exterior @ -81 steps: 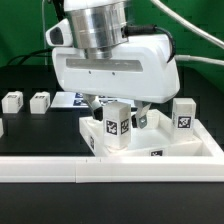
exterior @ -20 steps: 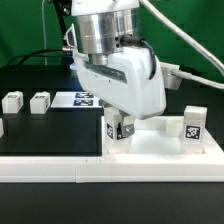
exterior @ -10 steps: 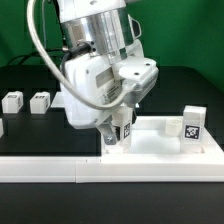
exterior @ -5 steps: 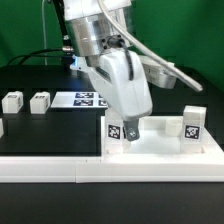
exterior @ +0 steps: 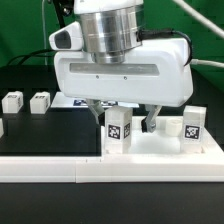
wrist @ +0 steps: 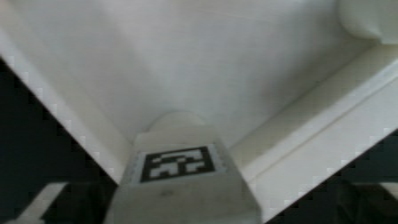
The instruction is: Assemble square table
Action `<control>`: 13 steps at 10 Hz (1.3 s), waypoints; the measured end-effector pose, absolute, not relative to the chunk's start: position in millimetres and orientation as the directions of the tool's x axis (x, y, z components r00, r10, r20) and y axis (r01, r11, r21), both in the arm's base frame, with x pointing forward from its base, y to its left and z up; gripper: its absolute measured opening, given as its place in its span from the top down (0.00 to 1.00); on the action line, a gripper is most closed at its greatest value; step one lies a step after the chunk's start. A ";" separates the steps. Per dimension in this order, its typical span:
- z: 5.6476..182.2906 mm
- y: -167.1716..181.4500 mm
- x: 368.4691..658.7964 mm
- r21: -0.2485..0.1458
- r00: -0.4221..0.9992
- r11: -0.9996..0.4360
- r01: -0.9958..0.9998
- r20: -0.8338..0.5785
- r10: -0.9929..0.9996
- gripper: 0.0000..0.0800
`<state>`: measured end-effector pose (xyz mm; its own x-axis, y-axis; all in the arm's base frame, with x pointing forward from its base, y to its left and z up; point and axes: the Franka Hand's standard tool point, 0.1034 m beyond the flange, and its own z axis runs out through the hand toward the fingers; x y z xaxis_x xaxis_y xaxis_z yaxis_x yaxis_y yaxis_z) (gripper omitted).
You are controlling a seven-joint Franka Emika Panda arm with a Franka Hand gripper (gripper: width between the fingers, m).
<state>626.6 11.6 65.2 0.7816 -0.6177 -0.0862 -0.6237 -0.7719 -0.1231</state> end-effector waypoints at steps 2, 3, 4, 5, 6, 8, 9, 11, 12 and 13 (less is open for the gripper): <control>65.0 11.6 626.5 -0.121 0.769 -0.760 -0.639 -0.088 -0.633 0.45; 63.9 7.0 624.0 -0.105 0.709 -0.701 -0.706 -0.100 -0.698 0.45; 63.7 6.9 623.8 -0.098 0.665 -0.657 -0.747 -0.106 -0.740 0.64; 63.8 6.9 624.0 -0.094 0.628 -0.621 -0.778 -0.111 -0.770 0.64; 63.8 6.8 624.2 -0.088 0.580 -0.573 -0.815 -0.116 -0.807 0.64; 63.6 6.7 624.6 -0.074 0.465 -0.459 -0.885 -0.129 -0.876 0.64; 63.7 4.9 625.3 -0.059 0.365 -0.360 -0.931 -0.144 -0.920 0.64; 63.3 6.0 625.7 -0.022 0.159 -0.157 -0.987 -0.156 -0.975 0.64; 63.7 5.9 626.5 -0.001 0.032 -0.032 -0.999 -0.170 -0.985 0.64; 64.1 5.9 627.3 0.022 -0.082 0.079 -0.997 -0.182 -0.980 0.64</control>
Offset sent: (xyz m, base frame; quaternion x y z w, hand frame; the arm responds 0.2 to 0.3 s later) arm 0.0000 0.0000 0.0000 0.0000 0.0000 0.1938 0.9810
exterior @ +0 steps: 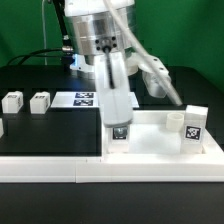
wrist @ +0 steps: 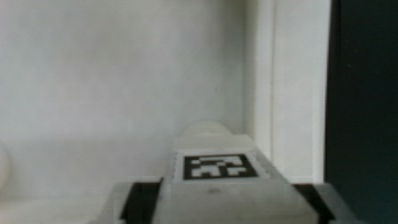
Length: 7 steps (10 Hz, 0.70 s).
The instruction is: Assemble square table
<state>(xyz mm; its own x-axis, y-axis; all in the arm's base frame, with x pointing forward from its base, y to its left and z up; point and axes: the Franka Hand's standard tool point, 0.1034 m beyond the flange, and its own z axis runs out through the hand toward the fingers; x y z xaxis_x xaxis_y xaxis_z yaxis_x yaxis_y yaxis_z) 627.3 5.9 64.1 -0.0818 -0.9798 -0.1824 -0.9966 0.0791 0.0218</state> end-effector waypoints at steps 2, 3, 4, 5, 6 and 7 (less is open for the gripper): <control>64.0 6.4 628.1 0.063 -0.342 0.337 -0.940 -0.197 -0.919 0.64; 63.9 6.5 628.0 0.071 -0.398 0.392 -0.917 -0.190 -0.898 0.64; 64.0 6.1 627.4 0.067 -0.440 0.435 -0.898 -0.179 -0.880 0.63; 63.9 4.0 625.2 0.083 -0.468 0.460 -0.884 -0.168 -0.868 0.63; 64.0 3.2 624.3 0.087 -0.493 0.486 -0.870 -0.158 -0.855 0.63; 63.6 2.8 623.6 0.089 -0.505 0.497 -0.863 -0.154 -0.849 0.56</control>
Offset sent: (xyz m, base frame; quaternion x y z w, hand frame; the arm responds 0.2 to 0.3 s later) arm -0.0221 0.0127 -0.0102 0.0092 0.0168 0.2190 0.9755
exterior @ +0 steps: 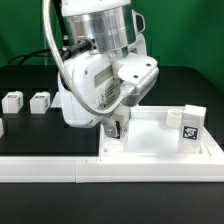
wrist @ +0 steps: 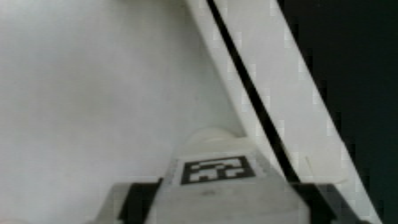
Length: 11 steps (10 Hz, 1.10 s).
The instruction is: Assemble square table
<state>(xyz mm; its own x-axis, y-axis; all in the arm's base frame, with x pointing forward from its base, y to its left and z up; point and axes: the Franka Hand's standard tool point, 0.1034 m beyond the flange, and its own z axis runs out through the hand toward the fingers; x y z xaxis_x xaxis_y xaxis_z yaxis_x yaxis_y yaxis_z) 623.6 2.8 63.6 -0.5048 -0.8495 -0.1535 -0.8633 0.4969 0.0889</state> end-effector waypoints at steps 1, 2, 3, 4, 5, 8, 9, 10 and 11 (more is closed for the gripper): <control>62.7 3.3 623.2 0.089 -0.500 0.492 -0.866 -0.153 -0.853 0.56; 62.5 3.5 623.1 0.089 -0.499 0.491 -0.866 -0.153 -0.853 0.33; 62.2 3.6 623.0 0.090 -0.499 0.491 -0.867 -0.153 -0.853 0.33; 63.0 6.0 622.4 0.089 -0.488 0.480 -0.873 -0.155 -0.859 0.22; 67.4 11.2 620.8 0.084 -0.464 0.456 -0.886 -0.161 -0.871 0.20; 81.2 14.6 618.9 0.067 -0.401 0.395 -0.916 -0.179 -0.898 0.19; 78.9 14.7 618.2 0.070 -0.400 0.394 -0.916 -0.177 -0.899 0.19; 78.9 14.7 618.2 0.070 -0.399 0.393 -0.917 -0.177 -0.899 0.19; 78.3 14.7 617.9 0.071 -0.399 0.393 -0.917 -0.177 -0.900 0.19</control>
Offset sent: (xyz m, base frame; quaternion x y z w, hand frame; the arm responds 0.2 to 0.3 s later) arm 0.0000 0.0000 0.0000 0.0000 0.0000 0.0000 1.0000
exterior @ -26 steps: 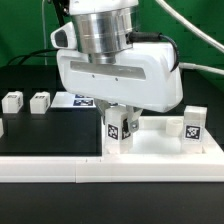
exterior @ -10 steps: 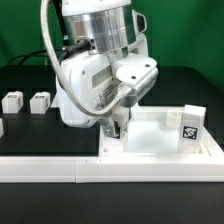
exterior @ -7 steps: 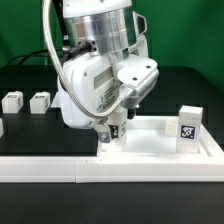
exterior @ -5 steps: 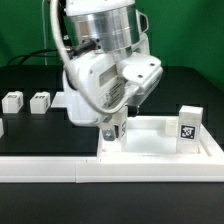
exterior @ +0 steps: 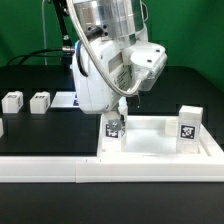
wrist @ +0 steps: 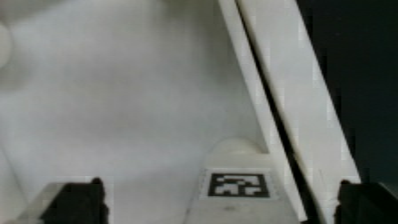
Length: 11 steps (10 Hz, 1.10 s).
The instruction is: Assemble square table
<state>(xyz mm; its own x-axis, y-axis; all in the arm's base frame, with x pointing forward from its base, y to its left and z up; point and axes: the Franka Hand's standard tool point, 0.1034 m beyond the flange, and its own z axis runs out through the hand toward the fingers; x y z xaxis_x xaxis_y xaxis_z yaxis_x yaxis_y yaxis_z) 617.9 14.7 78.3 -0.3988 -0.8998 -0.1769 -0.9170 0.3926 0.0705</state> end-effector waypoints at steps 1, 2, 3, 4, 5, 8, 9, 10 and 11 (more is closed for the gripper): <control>77.8 14.7 617.7 0.071 -0.398 0.392 -0.917 -0.177 -0.900 0.19; 78.2 14.9 617.7 0.069 -0.387 0.381 -0.922 -0.178 -0.905 0.19; 84.7 15.5 615.0 0.048 -0.299 0.295 -0.954 -0.189 -0.935 0.19; 94.0 15.2 604.5 0.033 -0.220 0.218 -0.975 -0.200 -0.955 0.19; 104.8 15.2 597.3 0.022 -0.147 0.146 -0.989 -0.210 -0.967 0.19; 116.4 16.5 593.8 -0.043 0.219 -0.214 -0.976 -0.196 -0.956 0.19; 115.4 16.0 593.6 -0.054 0.283 -0.278 -0.959 -0.192 -0.940 0.19; 115.3 16.0 593.5 -0.068 0.352 -0.345 -0.936 -0.187 -0.917 0.19; 112.9 14.5 592.8 -0.081 0.447 -0.440 -0.894 -0.174 -0.877 0.19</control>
Offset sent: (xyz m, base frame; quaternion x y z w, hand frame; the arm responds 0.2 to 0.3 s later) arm -0.0420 0.0046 0.0284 0.0123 -0.0362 -0.1421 0.9891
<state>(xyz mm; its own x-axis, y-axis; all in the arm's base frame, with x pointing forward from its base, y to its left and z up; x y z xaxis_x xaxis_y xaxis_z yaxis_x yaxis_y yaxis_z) 592.8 14.5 112.9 0.4474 -0.8773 -0.1735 -0.8943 -0.4400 -0.0814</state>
